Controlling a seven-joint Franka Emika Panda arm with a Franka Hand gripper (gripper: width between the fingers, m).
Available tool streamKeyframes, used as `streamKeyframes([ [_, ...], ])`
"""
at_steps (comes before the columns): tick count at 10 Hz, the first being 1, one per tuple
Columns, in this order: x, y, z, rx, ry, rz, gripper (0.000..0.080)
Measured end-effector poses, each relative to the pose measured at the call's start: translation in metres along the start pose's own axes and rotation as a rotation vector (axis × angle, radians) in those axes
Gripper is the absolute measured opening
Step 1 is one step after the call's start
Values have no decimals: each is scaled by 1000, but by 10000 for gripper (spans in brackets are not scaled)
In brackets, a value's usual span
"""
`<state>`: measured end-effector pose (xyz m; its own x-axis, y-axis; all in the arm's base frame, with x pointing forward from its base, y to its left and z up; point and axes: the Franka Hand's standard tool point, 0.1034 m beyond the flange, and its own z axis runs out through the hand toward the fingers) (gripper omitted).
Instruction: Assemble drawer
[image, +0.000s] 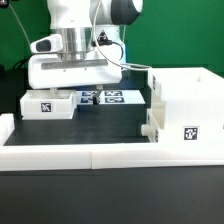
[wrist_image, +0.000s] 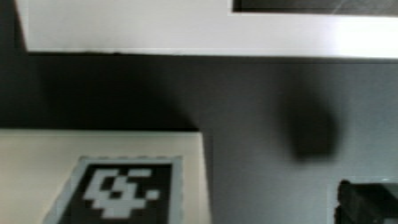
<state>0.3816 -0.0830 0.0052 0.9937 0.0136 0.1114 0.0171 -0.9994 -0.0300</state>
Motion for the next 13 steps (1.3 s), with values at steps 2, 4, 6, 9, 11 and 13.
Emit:
streamKeyframes([
  [2, 2, 0, 0, -6, 12, 0, 533],
  [4, 2, 0, 0, -6, 12, 0, 352],
  [6, 2, 1, 0, -6, 12, 0, 216],
  [9, 2, 1, 0, -6, 13, -1, 41],
  [11, 2, 1, 0, -6, 13, -1, 41],
  [13, 2, 1, 0, -6, 13, -1, 41],
])
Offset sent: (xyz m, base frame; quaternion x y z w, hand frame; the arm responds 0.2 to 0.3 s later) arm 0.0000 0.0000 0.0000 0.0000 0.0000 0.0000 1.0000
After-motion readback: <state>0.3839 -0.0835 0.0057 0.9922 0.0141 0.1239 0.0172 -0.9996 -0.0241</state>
